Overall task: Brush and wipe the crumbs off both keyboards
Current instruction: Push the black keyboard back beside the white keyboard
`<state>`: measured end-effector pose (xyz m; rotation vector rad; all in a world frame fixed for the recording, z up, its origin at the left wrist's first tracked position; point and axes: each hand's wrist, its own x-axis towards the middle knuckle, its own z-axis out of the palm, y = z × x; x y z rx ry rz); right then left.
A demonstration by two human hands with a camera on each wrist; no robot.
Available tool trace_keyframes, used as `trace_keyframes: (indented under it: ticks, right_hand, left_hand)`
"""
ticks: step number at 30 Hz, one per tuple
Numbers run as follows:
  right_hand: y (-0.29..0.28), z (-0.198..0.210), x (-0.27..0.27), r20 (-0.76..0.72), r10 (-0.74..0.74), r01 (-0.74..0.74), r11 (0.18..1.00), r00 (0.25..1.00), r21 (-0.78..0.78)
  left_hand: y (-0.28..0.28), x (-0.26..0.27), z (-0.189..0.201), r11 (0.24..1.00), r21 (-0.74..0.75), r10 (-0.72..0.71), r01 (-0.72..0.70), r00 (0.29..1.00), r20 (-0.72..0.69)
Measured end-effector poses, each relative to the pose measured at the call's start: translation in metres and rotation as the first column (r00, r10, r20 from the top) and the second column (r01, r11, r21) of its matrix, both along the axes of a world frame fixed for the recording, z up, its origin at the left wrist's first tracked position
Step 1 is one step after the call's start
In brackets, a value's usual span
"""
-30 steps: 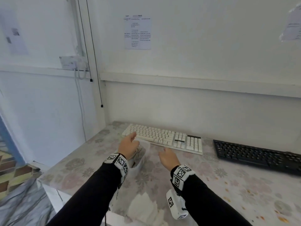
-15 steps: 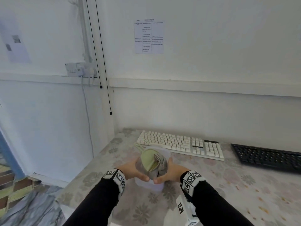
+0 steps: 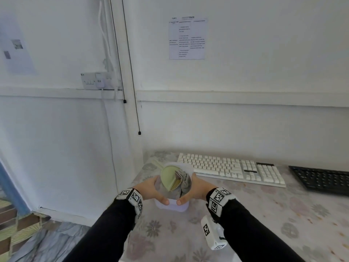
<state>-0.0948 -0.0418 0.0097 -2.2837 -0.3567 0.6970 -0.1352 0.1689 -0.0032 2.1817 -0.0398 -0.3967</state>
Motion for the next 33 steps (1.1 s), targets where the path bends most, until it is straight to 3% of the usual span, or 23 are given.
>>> trace_keyframes:
  ticks: [14, 17, 21, 26, 33]
  right_hand:
    - [0.069, 0.002, 0.058, -0.019, -0.048, 0.051, 0.987, 0.999, 0.153]
    - [0.081, -0.021, 0.096, -0.006, -0.036, 0.037, 0.986, 0.999, 0.162]
    - [0.094, -0.082, 0.167, -0.048, -0.018, 0.028, 0.975, 0.999, 0.222]
    - [0.099, -0.051, 0.153, -0.021, -0.079, 0.081, 0.973, 0.997, 0.217]
    - [0.106, -0.042, 0.161, -0.035, -0.105, 0.11, 0.978, 0.994, 0.175]
  left_hand:
    - [0.062, 0.057, 0.012, 0.998, 0.025, 0.055, -0.056, 0.998, 0.038]
    - [0.071, 0.075, 0.012, 0.996, 0.018, 0.085, -0.086, 0.996, 0.03]
    - [0.082, 0.097, 0.009, 0.995, 0.015, 0.103, -0.103, 0.994, 0.033]
    - [0.085, 0.119, 0.002, 0.996, 0.025, 0.082, -0.083, 0.996, 0.032]
    - [0.09, 0.141, -0.003, 0.996, 0.021, 0.085, -0.085, 0.996, -0.004]
